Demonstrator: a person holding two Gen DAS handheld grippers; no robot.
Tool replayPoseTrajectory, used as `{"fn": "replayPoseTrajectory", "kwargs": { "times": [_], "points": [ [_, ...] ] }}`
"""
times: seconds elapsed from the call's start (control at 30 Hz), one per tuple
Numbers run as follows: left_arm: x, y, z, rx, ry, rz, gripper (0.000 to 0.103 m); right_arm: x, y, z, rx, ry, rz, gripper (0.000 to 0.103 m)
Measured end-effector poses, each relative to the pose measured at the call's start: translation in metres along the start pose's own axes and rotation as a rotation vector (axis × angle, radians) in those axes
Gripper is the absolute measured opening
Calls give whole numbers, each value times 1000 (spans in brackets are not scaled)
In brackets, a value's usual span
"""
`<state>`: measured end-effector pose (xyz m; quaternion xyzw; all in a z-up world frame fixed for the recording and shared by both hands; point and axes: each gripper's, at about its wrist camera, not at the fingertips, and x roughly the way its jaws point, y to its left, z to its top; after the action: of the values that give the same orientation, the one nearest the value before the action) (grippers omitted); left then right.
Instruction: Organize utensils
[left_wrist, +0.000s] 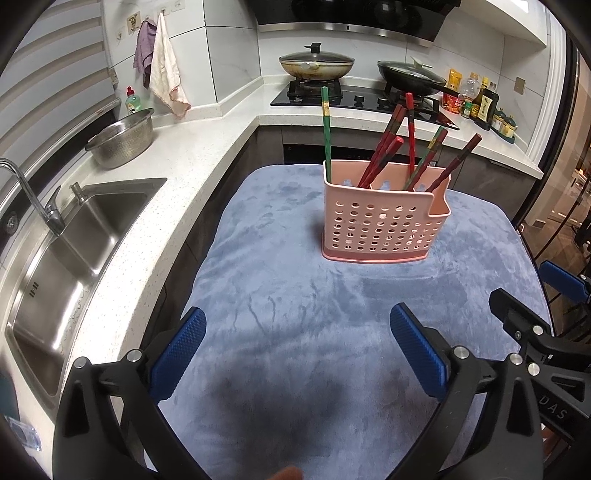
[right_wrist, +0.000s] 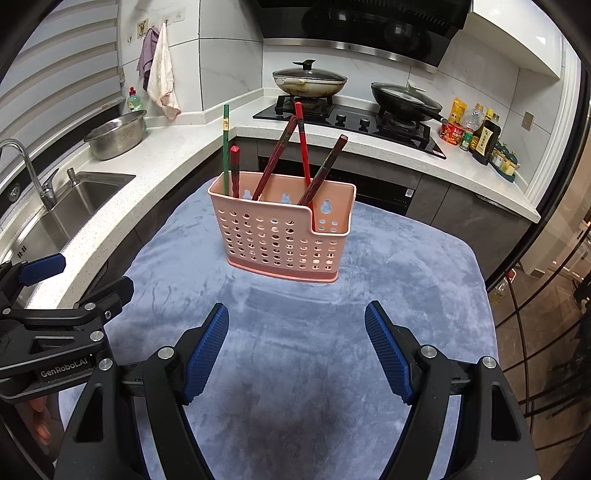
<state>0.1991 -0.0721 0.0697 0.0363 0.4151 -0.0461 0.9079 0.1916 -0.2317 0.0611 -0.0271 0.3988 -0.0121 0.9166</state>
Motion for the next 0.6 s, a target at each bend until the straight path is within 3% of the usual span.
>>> {"fn": "replayPoseTrajectory", "kwargs": {
  "times": [0.6],
  "points": [
    [-7,0,5,12,-16,3,95,-4,1,1,7,-7,-2,73]
  ]
}}
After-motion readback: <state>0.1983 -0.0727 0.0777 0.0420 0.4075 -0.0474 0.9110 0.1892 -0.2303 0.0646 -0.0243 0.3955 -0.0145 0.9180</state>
